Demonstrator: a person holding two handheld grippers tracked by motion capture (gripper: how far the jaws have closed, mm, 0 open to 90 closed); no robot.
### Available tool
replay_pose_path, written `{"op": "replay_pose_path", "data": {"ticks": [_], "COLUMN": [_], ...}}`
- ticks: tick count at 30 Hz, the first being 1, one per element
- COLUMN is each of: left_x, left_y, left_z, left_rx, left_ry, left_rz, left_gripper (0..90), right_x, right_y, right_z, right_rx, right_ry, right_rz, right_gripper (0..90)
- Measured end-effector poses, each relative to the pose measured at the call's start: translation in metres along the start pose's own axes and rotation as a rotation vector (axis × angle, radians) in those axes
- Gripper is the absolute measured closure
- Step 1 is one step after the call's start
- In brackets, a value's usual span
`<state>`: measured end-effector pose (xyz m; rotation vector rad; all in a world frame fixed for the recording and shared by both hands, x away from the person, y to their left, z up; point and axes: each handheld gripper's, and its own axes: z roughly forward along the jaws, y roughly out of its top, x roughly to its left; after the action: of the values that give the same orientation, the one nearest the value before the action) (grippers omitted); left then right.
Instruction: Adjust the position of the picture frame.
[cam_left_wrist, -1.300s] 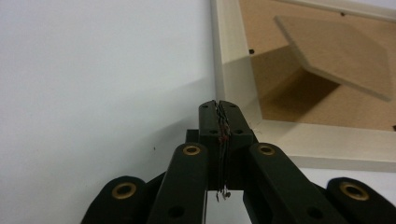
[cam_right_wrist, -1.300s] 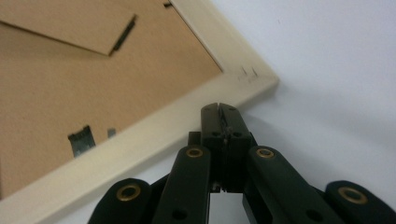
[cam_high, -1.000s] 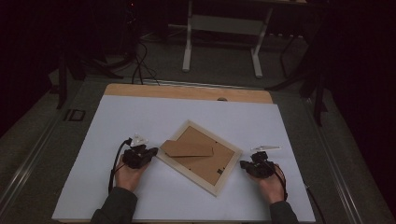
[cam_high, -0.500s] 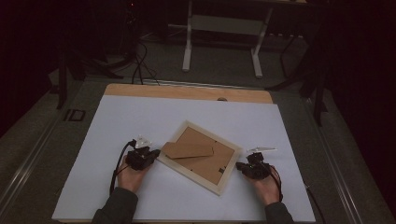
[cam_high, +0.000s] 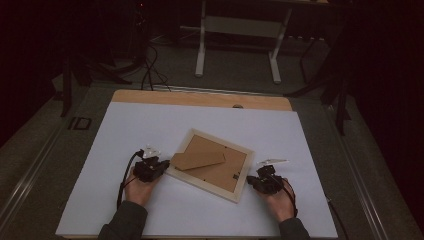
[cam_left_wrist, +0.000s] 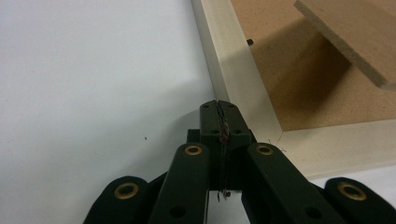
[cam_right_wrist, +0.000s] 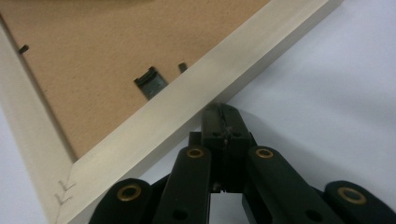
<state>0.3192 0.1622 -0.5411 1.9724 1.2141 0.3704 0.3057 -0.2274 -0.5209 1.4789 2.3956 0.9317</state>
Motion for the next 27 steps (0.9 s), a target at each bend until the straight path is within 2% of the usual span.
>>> {"op": "replay_pose_path", "data": {"ticks": [4,12,18,27], "left_x": [0.002,0.007,0.005,0.005], "left_y": [-0.001,-0.002,-0.003,-0.006], "left_z": [-0.001,-0.003,-0.005,-0.008], "left_rx": [-0.002,-0.005,-0.002,-0.003], "left_ry": [0.005,0.016,0.036,0.043], "left_rz": [-0.01,-0.034,-0.041,-0.081], "left_gripper": [90.0,90.0,90.0,90.0], "right_x": [0.003,0.011,0.008,0.002], "right_y": [0.0,0.001,0.005,0.016], "right_z": [0.001,0.003,0.006,0.015], "right_rx": [0.004,0.011,0.004,-0.014], "right_ry": [0.022,0.023,0.024,0.024], "right_rz": [0.0,-0.021,-0.016,-0.009], "right_gripper": [90.0,90.0,90.0,90.0]}}
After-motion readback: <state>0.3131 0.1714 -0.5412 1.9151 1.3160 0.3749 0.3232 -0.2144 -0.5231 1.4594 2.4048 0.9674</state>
